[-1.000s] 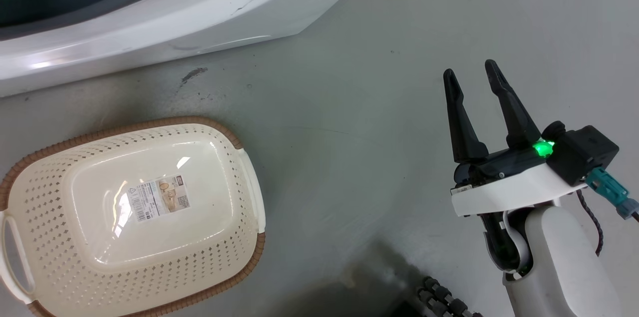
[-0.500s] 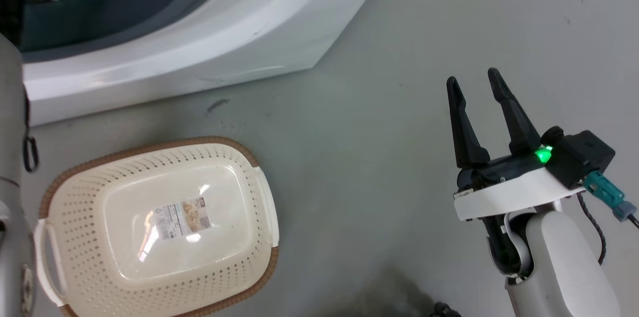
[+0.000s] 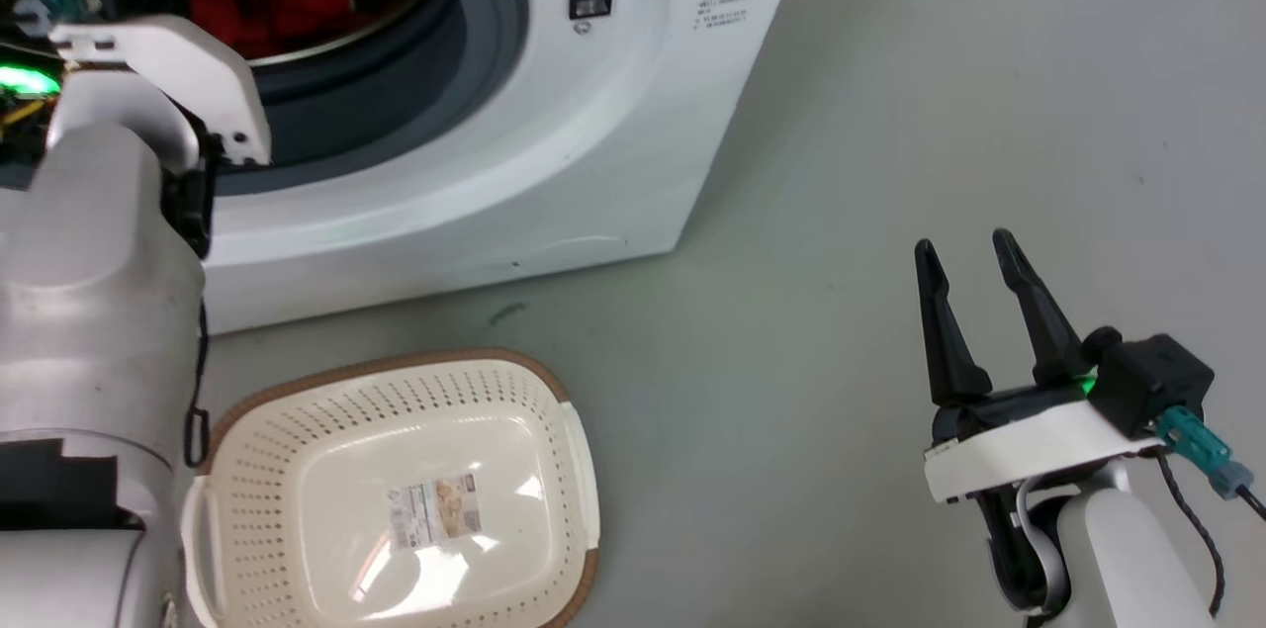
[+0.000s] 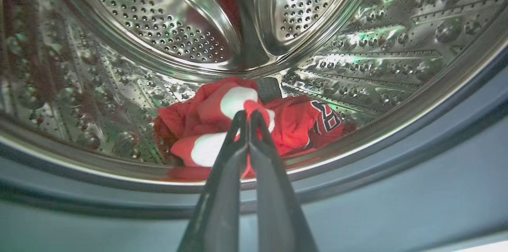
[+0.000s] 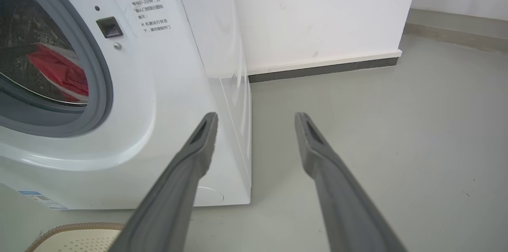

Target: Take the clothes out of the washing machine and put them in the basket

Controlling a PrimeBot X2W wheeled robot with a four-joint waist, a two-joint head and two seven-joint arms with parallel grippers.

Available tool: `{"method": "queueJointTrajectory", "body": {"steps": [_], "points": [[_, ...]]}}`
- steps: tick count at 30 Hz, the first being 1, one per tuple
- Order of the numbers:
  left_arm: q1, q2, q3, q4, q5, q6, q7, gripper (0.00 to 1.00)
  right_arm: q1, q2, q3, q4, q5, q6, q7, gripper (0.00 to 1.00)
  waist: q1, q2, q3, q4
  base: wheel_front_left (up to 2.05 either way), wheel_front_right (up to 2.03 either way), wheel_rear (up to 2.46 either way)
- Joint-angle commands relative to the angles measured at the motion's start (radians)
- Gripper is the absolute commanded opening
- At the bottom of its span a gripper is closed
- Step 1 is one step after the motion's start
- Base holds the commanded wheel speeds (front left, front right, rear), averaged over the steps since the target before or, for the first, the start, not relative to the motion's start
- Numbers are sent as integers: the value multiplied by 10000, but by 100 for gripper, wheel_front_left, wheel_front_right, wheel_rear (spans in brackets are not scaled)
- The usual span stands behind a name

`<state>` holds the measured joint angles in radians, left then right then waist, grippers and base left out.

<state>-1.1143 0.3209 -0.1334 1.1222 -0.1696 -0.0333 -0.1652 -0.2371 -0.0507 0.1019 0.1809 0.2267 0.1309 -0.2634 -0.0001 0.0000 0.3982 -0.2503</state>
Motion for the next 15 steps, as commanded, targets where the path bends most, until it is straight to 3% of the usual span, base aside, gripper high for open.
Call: {"method": "queueJointTrajectory", "body": {"steps": [1,15], "points": [[204,-72,-19,94,-68,-63,-252,0,180,10,-71,38,-62,-5,-20,100,1,0,-529,324,0,0,0],[1086,-581,-169,-616,-293,-532,-1009,0,940,8,-404,85,-288,-5,-20,100,1,0,-1791,907,0,0,0]]}}
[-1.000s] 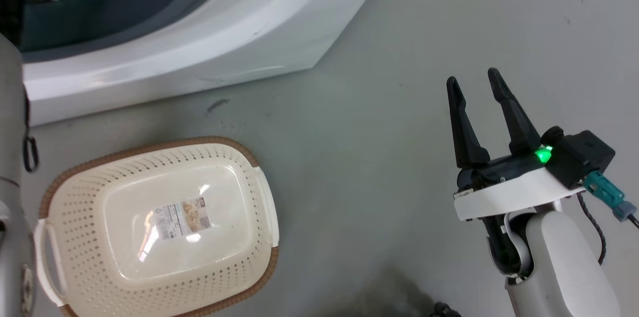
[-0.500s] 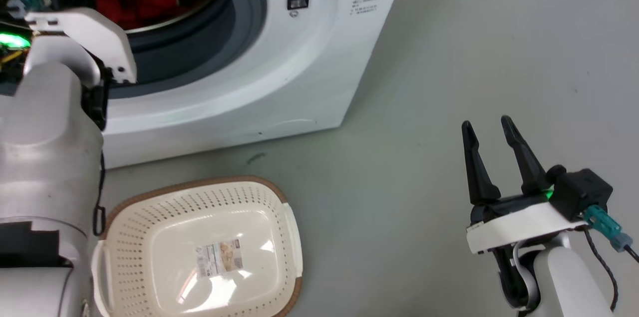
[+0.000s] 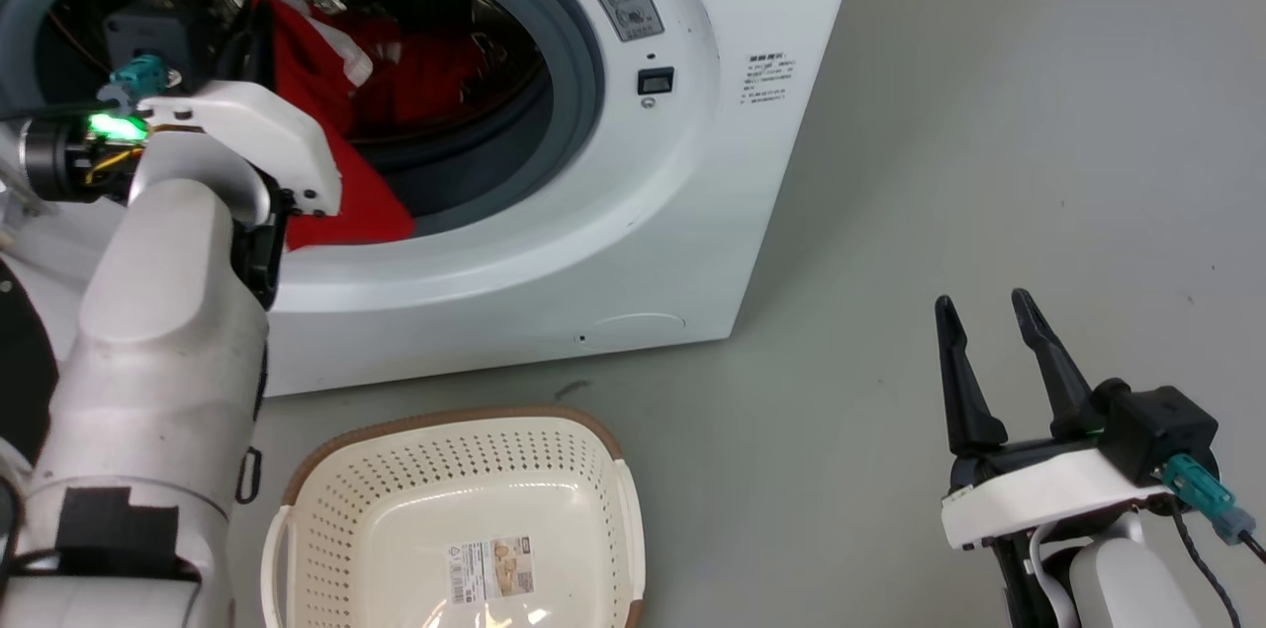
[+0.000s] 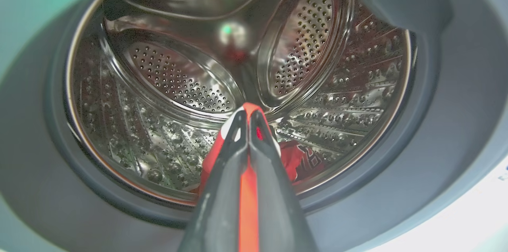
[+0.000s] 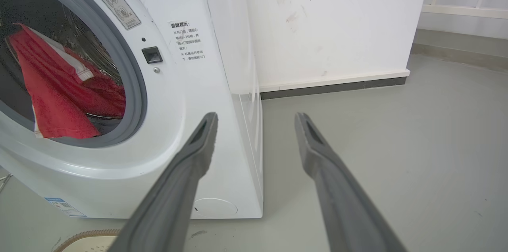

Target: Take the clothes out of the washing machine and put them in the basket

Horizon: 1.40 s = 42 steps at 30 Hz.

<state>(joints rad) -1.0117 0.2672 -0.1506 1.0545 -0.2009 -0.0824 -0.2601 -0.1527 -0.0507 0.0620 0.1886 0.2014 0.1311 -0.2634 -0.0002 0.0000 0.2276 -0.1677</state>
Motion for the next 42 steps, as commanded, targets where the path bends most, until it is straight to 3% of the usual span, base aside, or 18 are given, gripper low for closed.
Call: {"method": "queueJointTrajectory", "body": {"steps": [1,18,33,42], "points": [[173,-72,-3,-155,8,-49,-63,0,162,10,-21,15,-47,-7,-20,100,2,0,-168,117,0,0,0],[3801,-482,171,-5525,-463,-27,-54,0,977,10,-182,30,-268,-5,-18,100,2,0,-1184,954,0,0,0],[7292,-479,546,-12019,-958,1003,1277,0,1181,10,-127,-261,-275,-5,142,100,2,0,-1356,1387,0,0,0],[9485,-886,523,-13134,-1294,1554,1655,0,1049,11,-83,-251,-227,-5,116,100,2,0,-1114,1463,0,0,0]]}}
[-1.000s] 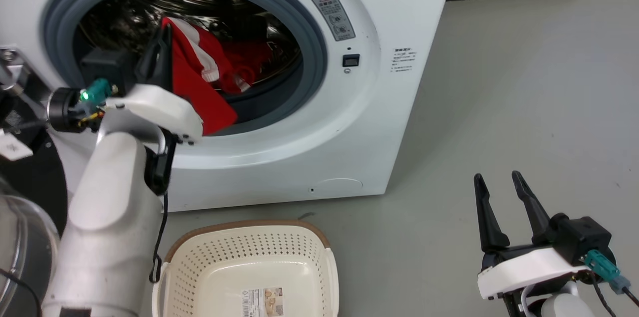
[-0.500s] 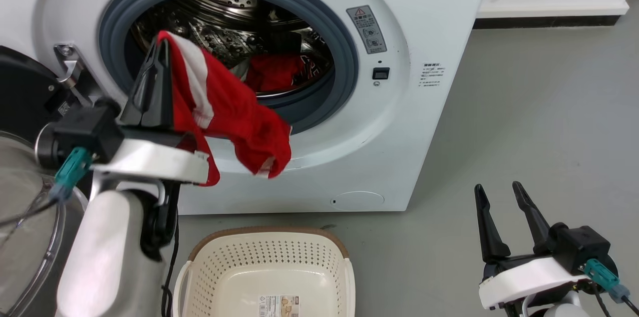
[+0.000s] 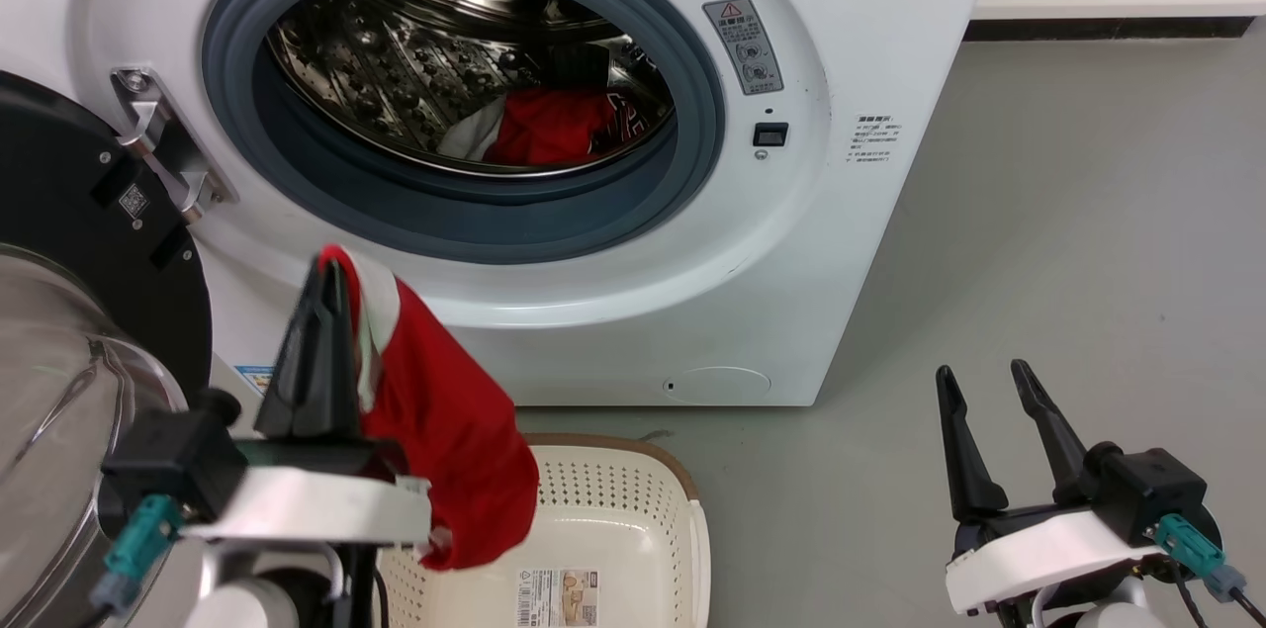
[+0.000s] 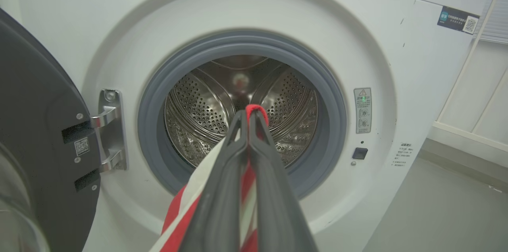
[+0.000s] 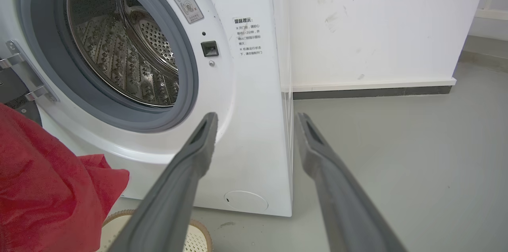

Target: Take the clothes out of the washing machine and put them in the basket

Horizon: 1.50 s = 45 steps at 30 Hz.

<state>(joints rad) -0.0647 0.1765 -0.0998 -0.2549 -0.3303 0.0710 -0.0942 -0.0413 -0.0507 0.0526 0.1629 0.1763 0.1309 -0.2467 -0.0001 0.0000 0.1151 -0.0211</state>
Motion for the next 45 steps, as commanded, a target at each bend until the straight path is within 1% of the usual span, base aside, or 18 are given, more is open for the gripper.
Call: {"method": "queueJointTrajectory", "body": {"steps": [1,7,11,16,20,21,22,23,24,35,41,45], "points": [[200,-27,-61,-76,40,64,-11,0,-96,10,19,15,18,-3,-54,100,1,0,24,-5,0,0,0],[1059,-399,-400,-496,15,342,75,0,-211,11,-66,-33,-44,-3,-68,100,1,0,240,128,0,0,0],[1273,-496,-503,218,-97,370,25,0,-378,11,25,-45,-62,-3,-52,100,1,0,511,183,0,0,0],[1026,-612,-486,1985,-368,197,-327,0,-637,11,176,-93,-87,-3,-22,100,1,0,1004,130,0,0,0],[563,-705,-455,3745,-604,-20,-750,0,-890,8,250,-121,-85,-5,-30,100,1,0,1465,-6,0,0,0],[563,-705,-455,3745,-604,-20,-750,0,-890,8,250,-121,-85,-5,-30,100,1,0,1465,-6,0,0,0],[202,-739,-503,4640,-633,-164,-937,0,-997,11,267,-119,-98,-3,-35,100,1,0,1698,-77,0,0,0],[-13,-750,-515,5079,-661,-240,-1025,0,-1053,11,290,-110,-113,-3,-34,100,1,0,1813,-118,0,0,0],[-13,-750,-515,5079,-661,-240,-1025,0,-1053,11,290,-110,-113,-3,-34,100,1,0,1813,-118,0,0,0],[-3046,-774,-592,9751,-601,-889,-1560,0,-1823,11,521,-166,-92,-3,-97,100,1,0,3193,-579,0,0,0],[-4522,-661,-531,11890,-535,-936,-1651,0,-2276,11,727,-176,12,-3,-148,100,1,0,4012,-959,0,0,0],[-5144,-572,-540,13051,-502,-915,-1681,0,-2537,11,865,-148,84,-3,-181,100,1,0,4525,-1267,0,0,0]]}}
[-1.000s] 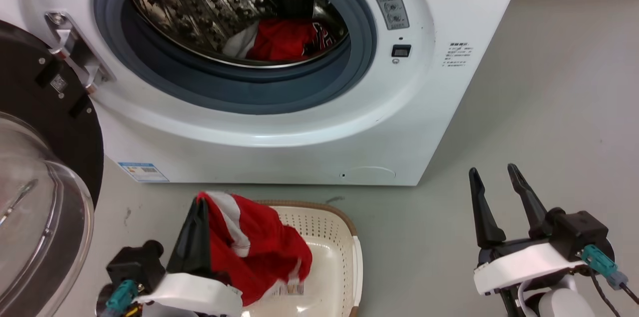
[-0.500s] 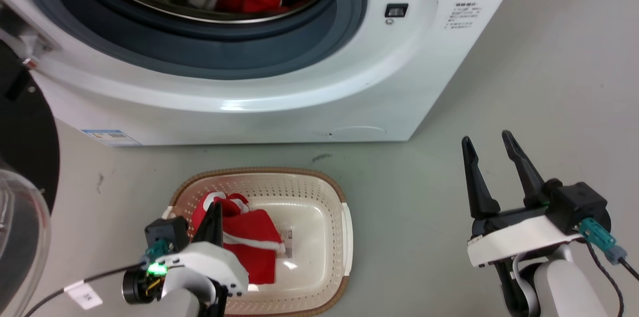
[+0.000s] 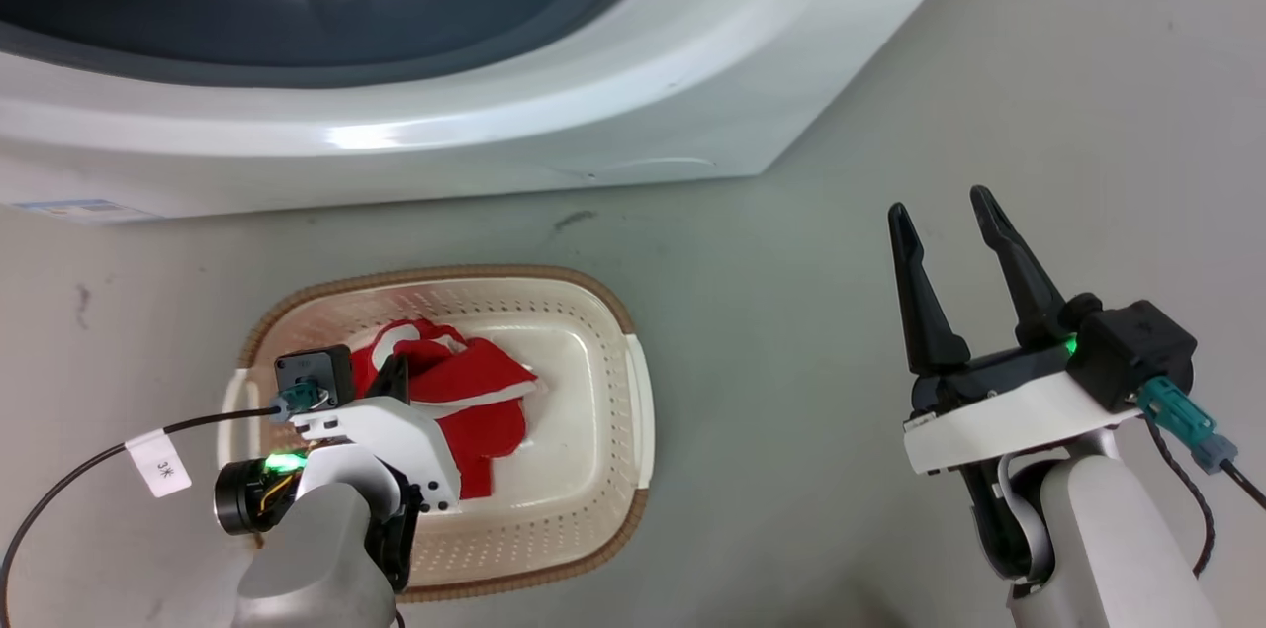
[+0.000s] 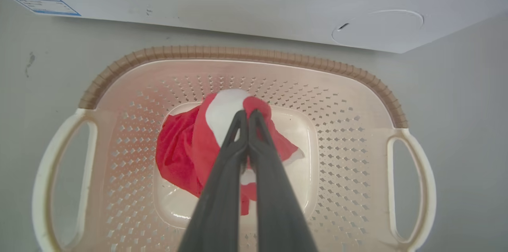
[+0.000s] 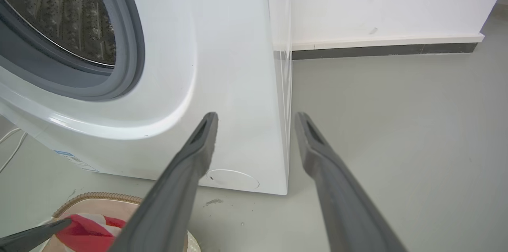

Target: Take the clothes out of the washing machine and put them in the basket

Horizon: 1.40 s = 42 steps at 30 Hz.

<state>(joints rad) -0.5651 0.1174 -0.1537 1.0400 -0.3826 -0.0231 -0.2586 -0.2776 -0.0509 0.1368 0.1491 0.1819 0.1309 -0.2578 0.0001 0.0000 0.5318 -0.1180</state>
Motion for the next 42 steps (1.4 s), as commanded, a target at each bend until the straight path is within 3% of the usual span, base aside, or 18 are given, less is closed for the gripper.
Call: {"method": "queueJointTrajectory", "body": {"steps": [1,9,18,19,20,21,22,23,32,42], "points": [[-258,54,-14,347,46,57,-46,0,-237,13,54,-5,49,-3,-78,100,-1,0,487,-363,0,0,0],[-1012,180,-85,1647,140,197,-77,0,-652,13,192,-84,11,-3,-74,100,-1,0,1400,-647,0,0,0],[-1555,314,-93,2020,183,385,-65,0,-915,13,242,-265,-96,-5,-74,100,-1,0,1917,-723,0,0,0],[-1588,325,-98,2037,183,393,-66,22,-935,13,250,-268,-102,-3,-74,100,-1,0,1928,-729,0,0,0],[-1604,335,-150,2085,228,393,-66,34,-950,13,253,-258,-100,-3,-74,100,-1,0,1926,-734,0,0,0],[-1607,354,-257,2137,335,351,-66,66,-949,13,253,-229,-105,-5,-75,100,-1,0,1902,-737,0,0,0],[-1618,374,-280,2149,331,326,-67,89,-930,13,241,-191,-126,-5,-75,100,-1,0,1856,-731,0,0,0],[-1599,369,-271,2172,307,314,-67,100,-920,13,221,-155,-140,-5,-75,100,-1,0,1781,-721,0,0,0],[-636,106,-122,2115,69,204,-68,100,-392,10,102,245,-160,-5,-74,100,-1,0,116,-474,0,0,0],[856,-199,198,-62,396,259,-69,100,478,9,-486,532,-411,-5,-74,100,-1,0,-1797,128,0,0,0]]}}
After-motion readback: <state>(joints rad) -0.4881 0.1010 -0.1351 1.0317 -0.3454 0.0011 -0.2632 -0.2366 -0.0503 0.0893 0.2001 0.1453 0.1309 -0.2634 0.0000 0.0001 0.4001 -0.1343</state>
